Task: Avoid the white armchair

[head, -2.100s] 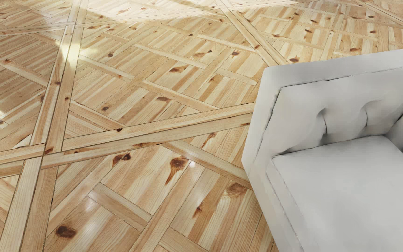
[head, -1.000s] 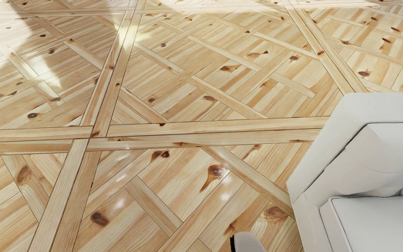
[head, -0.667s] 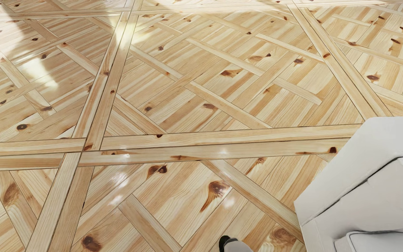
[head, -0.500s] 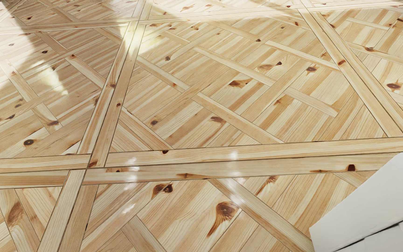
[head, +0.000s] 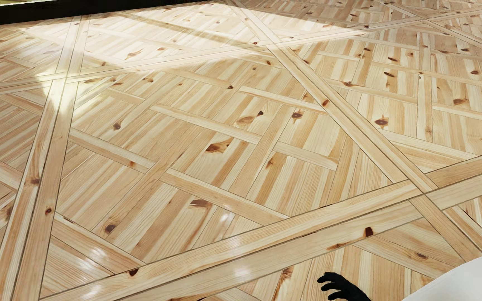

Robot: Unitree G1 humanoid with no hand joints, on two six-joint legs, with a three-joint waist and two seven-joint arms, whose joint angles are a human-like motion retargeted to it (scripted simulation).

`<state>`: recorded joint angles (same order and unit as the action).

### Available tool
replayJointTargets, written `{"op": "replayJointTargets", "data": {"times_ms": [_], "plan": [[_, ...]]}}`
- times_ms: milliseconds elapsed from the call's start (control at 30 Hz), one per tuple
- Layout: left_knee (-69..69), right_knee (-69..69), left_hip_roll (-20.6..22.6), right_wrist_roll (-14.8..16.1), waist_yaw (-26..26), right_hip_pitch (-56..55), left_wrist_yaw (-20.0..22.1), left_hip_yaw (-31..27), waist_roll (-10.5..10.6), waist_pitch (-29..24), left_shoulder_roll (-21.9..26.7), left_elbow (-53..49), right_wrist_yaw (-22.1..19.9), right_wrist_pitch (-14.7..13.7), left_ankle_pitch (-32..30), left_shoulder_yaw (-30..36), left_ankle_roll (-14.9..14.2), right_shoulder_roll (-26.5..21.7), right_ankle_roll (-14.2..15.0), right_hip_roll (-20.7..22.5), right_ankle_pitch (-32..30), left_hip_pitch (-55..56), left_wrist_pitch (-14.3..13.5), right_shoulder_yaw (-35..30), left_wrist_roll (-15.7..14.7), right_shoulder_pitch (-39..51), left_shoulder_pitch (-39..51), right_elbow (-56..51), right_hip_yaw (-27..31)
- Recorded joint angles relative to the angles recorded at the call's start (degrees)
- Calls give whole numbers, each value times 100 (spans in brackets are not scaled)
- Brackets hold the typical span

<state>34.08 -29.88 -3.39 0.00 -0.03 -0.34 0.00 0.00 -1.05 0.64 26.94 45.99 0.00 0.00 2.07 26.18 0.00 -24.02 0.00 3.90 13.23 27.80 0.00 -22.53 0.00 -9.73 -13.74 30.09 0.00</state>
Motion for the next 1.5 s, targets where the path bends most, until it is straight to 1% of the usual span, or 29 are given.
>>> {"op": "replayJointTargets", "data": {"times_ms": [67, 100, 167, 200, 233, 267, 300, 333, 367, 433, 467, 533, 567, 633, 667, 833, 933, 1000, 1033, 1067, 1100, 1133, 1167, 1200, 1300, 1333, 1433, 1467, 1500], "plan": [[-641, -45, 34, 0, 186, 224, 0, 0, -42, 30, -88, -5, 0, 0, 692, 3, 0, 50, 0, -129, 130, -178, 0, -161, 0, -106, -134, 768, 0], [-732, -91, 60, 0, 259, 309, 0, 0, -53, 56, -160, 15, 0, 0, 839, 8, 0, 79, 0, -200, 173, -263, 0, -216, 0, -176, -223, 1245, 0], [-472, -199, 174, 0, 282, 408, 0, 0, -35, 157, -342, 151, 0, 0, 624, 127, 0, 107, 0, -335, 58, -322, 0, -261, 0, -371, -396, 2194, 0], [-221, -296, 249, 0, 202, 401, 0, 0, -38, 212, -445, 292, 0, 0, 400, 254, 0, 114, 0, -399, -196, -272, 0, -239, 0, -488, -456, 2610, 0], [-36, -483, 317, 0, 65, 332, 0, 0, -62, 256, -541, 461, 0, 0, 277, 434, 0, 122, 0, -464, -648, -254, 0, -175, 0, -621, -488, 2941, 0], [9, -830, 371, 0, -73, 139, 0, 0, -92, 294, -616, 605, 0, 0, 285, 653, 0, 121, 0, -530, -1309, -332, 0, -117, 0, -760, -502, 3161, 0], [-81, -1420, 413, 0, -163, -238, 0, 0, -130, 331, -658, 674, 0, 0, 354, 845, 0, 106, 0, -609, -1999, -498, 0, -119, 0, -877, -521, 3266, 0], [-237, -2270, 447, 0, -233, -761, 0, 0, -181, 351, -658, 633, 0, 0, 429, 948, 0, 80, 0, -697, -2342, -707, 0, -167, 0, -956, -563, 3259, 0], [-377, -3282, 473, 0, -327, -1319, 0, 0, -233, 339, -615, 498, 0, 0, 500, 971, 0, 51, 0, -774, -2113, -919, 0, -217, 0, -990, -622, 3156, 0], [-513, -5196, 480, 0, -634, -2233, 0, 0, -256, 231, -447, 252, 0, 0, 639, 958, 0, 27, 0, -855, -735, -1304, 0, -235, 0, -960, -678, 2803, 0], [-567, -6098, 444, 0, -814, -2582, 0, 0, -216, 170, -353, 263, 0, 0, 722, 977, 0, 46, 0, -869, -265, -1497, 0, -187, 0, -917, -636, 2628, 0], [-661, -5270, 336, 0, -1105, -3140, 0, 0, -94, 93, -184, 507, 0, 0, 944, 1009, 0, 124, 0, -846, -18, -1885, 0, -7, 0, -829, -465, 2325, 0], [-674, -5199, 306, 0, -1209, -3352, 0, 0, -36, 72, -103, 651, 0, 0, 1051, 976, 0, 162, 0, -839, 16, -2047, 0, 65, 0, -791, -378, 2175, 0], [-658, -5851, 264, 0, -1340, -3676, 0, 0, 92, 57, 65, 812, 0, 0, 1227, 764, 0, 224, 0, -859, 31, -2282, 0, 126, 0, -720, -261, 1906, 0], [-656, -5783, 257, 0, -1368, -3767, 0, 0, 153, 51, 147, 827, 0, 0, 1325, 638, 0, 243, 0, -882, -28, -2403, 0, 123, 0, -689, -217, 1815, 0], [-669, -1569, 392, 0, -1347, -3492, 0, 0, 345, 36, 359, 788, 0, 0, 2057, 202, 0, 196, 0, -970, -907, -3079, 0, 29, 0, -560, 104, 1896, 0], [-629, 175, 466, 0, -1399, -3183, 0, 0, 408, 162, 292, 647, 0, 0, 2248, 58, 0, 122, 0, -1011, -953, -3267, 0, -51, 0, -508, 262, 2286, 0], [-580, 130, 375, 0, -1408, -3053, 0, 0, 507, 206, 144, 434, 0, 0, 2032, -38, 0, 75, 0, -1005, -1231, -3446, 0, -165, 0, -503, 265, 2691, 0], [-536, -14, 292, 0, -1352, -2990, 0, 0, 597, 196, 19, 307, 0, 0, 1646, -103, 0, 46, 0, -916, -1426, -3544, 0, -266, 0, -494, 219, 2896, 0], [-424, -143, 207, 0, -1270, -2918, 0, 0, 702, 193, -134, 191, 0, 0, 960, -152, 0, 13, 0, -784, -1474, -3577, 0, -352, 0, -474, 138, 3065, 0], [-177, -207, 123, 0, -1194, -2793, 0, 0, 781, 211, -280, 86, 0, 0, 16, -139, 0, -21, 0, -666, -1401, -3512, 0, -383, 0, -452, 35, 3157, 0], [238, -185, 34, 0, -1141, -2607, 0, 0, 805, 256, -379, -37, 0, 0, -948, -38, 0, -49, 0, -586, -1280, -3326, 0, -353, 0, -437, -66, 3139, 0], [796, -118, -57, 0, -1106, -2391, 0, 0, 779, 314, -414, -199, 0, 0, -1634, 119, 0, -73, 0, -539, -1150, -3032, 0, -279, 0, -435, -145, 3000, 0], [1437, -80, -135, 0, -1073, -2169, 0, 0, 733, 347, -397, -375, 0, 0, -1841, 263, 0, -103, 0, -514, -1019, -2698, 0, -214, 0, -438, -189, 2753, 0], [3022, -71, -232, 0, -894, -1486, 0, 0, 572, 169, -294, -523, 0, 0, -871, 304, 0, -176, 0, -405, -659, -1815, 0, -33, 0, -293, -93, 1978, 0], [3182, -47, -199, 0, -763, -1288, 0, 0, 492, 94, -258, -463, 0, 0, -818, 262, 0, -179, 0, -373, -582, -1540, 0, 36, 0, -187, -15, 1850, 0], [2622, 33, 62, 0, -210, -753, 0, 0, 256, -39, -103, -436, 0, 0, -1630, 213, 0, -220, 0, -353, -381, -810, 0, 114, 0, 98, 105, 1695, 0], [2297, 39, 127, 0, -23, -616, 0, 0, 199, -61, -41, -490, 0, 0, -1638, 215, 0, -246, 0, -350, -291, -585, 0, 117, 0, 156, 88, 1643, 0], [1957, 46, 178, 0, 130, -454, 0, 0, 151, -93, 4, -517, 0, 0, -1411, 205, 0, -271, 0, -353, -183, -398, 0, 120, 0, 194, 58, 1601, 0]]}}
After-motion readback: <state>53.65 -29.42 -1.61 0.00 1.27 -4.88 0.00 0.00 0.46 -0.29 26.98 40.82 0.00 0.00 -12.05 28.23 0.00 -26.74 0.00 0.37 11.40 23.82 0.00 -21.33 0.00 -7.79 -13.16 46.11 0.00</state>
